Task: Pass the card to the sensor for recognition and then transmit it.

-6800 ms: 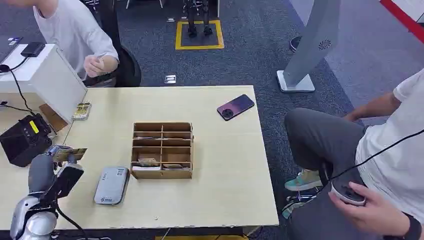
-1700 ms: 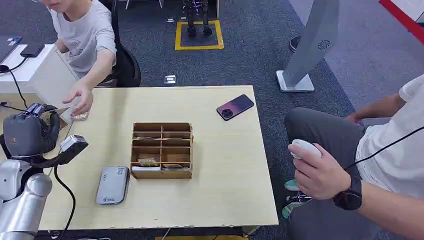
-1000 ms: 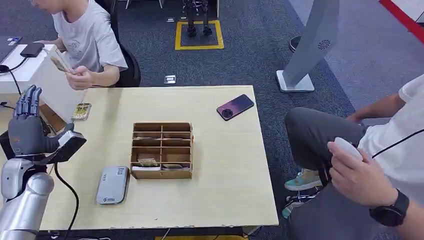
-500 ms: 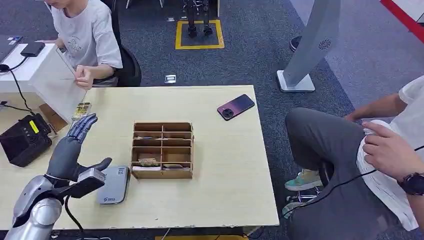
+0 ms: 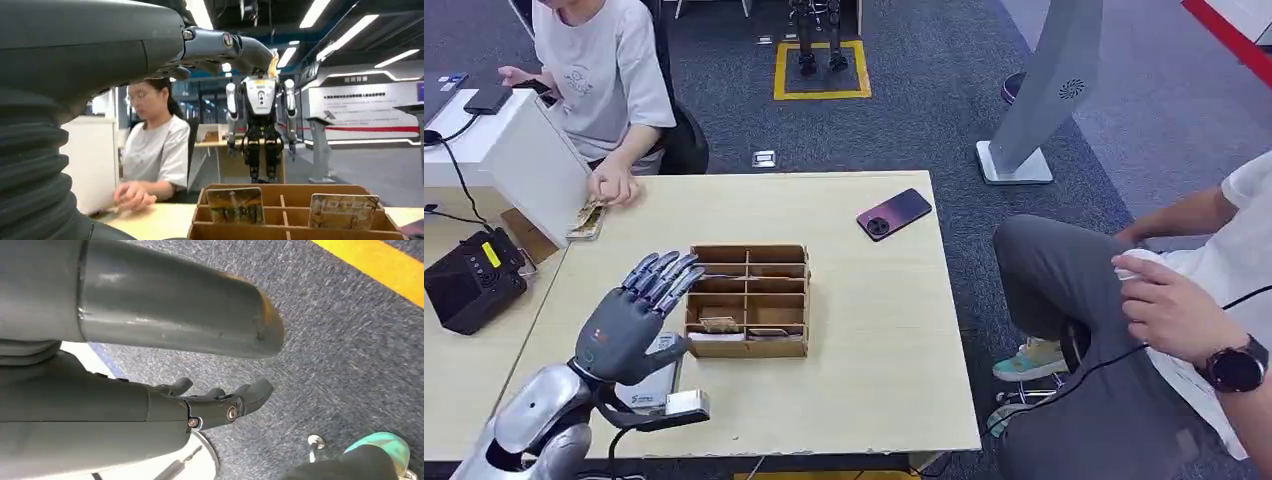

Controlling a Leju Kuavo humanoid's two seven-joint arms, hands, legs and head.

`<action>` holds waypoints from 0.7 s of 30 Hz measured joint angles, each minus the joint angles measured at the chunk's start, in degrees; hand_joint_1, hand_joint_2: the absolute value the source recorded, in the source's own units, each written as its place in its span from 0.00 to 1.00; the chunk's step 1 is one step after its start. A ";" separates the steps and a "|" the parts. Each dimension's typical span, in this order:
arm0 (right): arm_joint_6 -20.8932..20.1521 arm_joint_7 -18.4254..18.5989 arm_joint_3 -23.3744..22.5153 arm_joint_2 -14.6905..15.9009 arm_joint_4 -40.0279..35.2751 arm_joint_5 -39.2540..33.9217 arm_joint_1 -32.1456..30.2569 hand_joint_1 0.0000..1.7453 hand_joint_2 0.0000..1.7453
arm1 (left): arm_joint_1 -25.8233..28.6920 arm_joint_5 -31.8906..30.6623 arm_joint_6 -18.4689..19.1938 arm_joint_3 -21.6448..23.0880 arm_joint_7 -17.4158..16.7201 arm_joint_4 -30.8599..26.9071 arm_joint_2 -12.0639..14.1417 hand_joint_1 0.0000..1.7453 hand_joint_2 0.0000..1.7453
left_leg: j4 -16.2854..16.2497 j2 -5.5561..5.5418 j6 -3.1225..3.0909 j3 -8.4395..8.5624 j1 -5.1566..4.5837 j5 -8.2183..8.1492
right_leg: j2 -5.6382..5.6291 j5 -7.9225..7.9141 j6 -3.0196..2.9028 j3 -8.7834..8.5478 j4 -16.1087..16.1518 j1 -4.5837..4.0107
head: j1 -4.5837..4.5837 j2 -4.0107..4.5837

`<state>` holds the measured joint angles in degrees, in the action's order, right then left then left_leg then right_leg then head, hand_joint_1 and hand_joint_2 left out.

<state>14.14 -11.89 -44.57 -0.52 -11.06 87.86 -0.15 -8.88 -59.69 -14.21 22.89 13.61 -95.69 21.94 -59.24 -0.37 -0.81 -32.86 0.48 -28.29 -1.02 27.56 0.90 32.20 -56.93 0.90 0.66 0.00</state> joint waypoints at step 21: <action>0.15 0.48 -0.87 0.00 0.00 0.15 -0.04 0.00 0.00 | -1.20 -1.07 -0.87 0.89 -5.41 3.93 -1.16 0.00 1.00 | 0.00 0.01 0.00 0.00 0.00 0.00 | -0.02 0.00 0.00 0.01 0.01 0.00 | 0.00 0.00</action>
<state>14.30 -11.41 -45.44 -0.52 -11.06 88.02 -0.19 -10.09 -60.76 -15.08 23.78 8.20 -91.76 20.79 -59.24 -0.36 -0.81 -32.86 0.48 -28.29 -1.04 27.57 0.90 32.22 -56.92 0.91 0.66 0.00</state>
